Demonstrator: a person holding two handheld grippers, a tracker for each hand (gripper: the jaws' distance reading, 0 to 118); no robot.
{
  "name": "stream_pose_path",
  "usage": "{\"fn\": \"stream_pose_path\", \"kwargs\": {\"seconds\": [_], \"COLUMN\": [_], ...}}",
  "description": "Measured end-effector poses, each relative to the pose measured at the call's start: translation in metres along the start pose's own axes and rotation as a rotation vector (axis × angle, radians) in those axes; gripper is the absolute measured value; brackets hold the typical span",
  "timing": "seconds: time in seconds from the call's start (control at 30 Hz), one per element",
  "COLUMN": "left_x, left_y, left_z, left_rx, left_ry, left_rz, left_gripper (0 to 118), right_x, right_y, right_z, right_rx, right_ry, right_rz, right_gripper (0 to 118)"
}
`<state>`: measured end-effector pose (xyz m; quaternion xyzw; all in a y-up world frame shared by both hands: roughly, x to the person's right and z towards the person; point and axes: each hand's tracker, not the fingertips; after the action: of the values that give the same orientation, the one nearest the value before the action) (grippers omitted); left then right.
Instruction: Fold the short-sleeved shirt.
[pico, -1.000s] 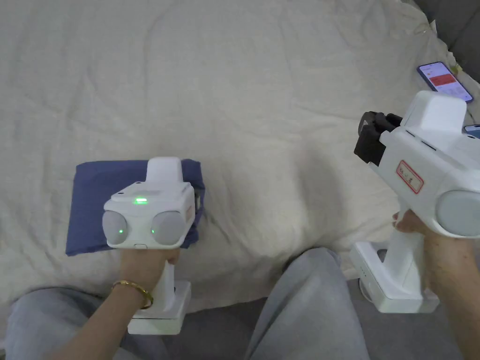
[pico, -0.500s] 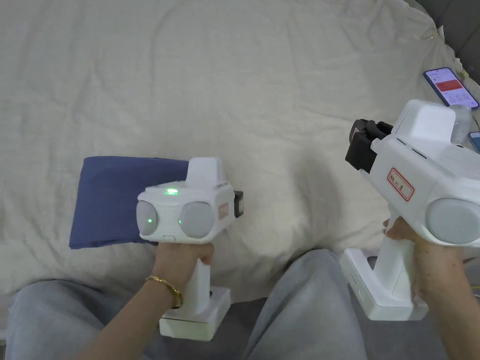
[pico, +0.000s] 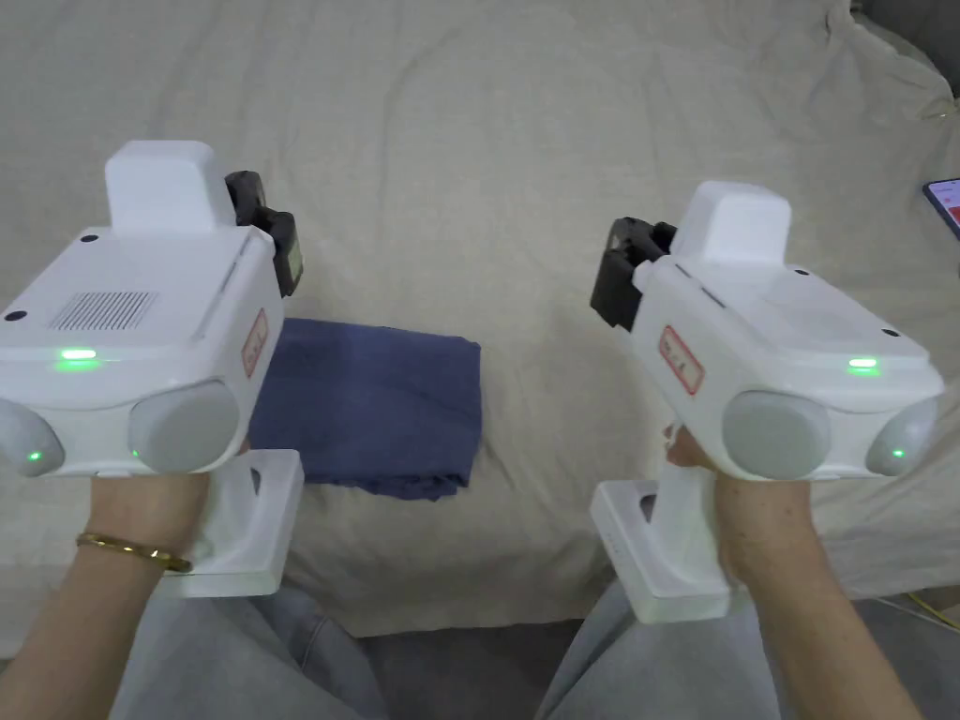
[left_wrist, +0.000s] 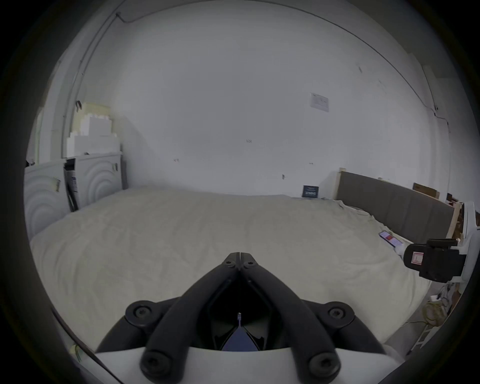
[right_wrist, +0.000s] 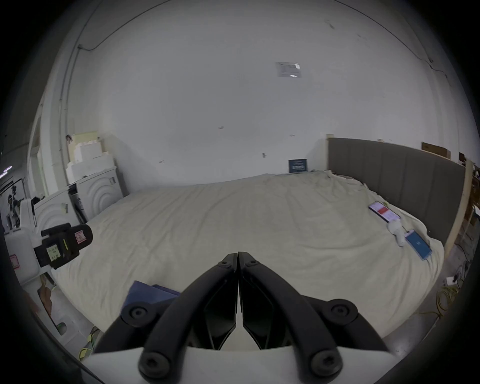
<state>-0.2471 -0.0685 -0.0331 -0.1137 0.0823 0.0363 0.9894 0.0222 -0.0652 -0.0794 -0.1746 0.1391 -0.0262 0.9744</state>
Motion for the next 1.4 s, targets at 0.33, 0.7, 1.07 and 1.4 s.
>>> {"fn": "stream_pose_path", "kwargs": {"seconds": [0.33, 0.7, 1.07, 1.4], "left_x": [-0.044, -0.076, -0.135, -0.175], "left_y": [-0.026, -0.049, -0.069, -0.121], "left_z": [0.021, -0.001, -0.097, -0.155], "left_rx": [-0.054, -0.197, -0.6, -0.988], "left_ry": [0.094, 0.069, -0.314, -0.653], "left_rz": [-0.021, 0.008, 0.377, 0.719], "left_gripper": [0, 0, 106, 118], "right_x": [-0.111, -0.144, -0.123, -0.121], "right_y": [-0.066, -0.16, -0.156, -0.154], "right_z": [-0.068, -0.106, -0.12, -0.123], "right_rx": [-0.085, -0.265, -0.333, -0.345], "right_ry": [0.138, 0.102, 0.11, 0.124], "right_rz": [0.063, 0.242, 0.066, 0.092], "right_gripper": [0, 0, 0, 0]}}
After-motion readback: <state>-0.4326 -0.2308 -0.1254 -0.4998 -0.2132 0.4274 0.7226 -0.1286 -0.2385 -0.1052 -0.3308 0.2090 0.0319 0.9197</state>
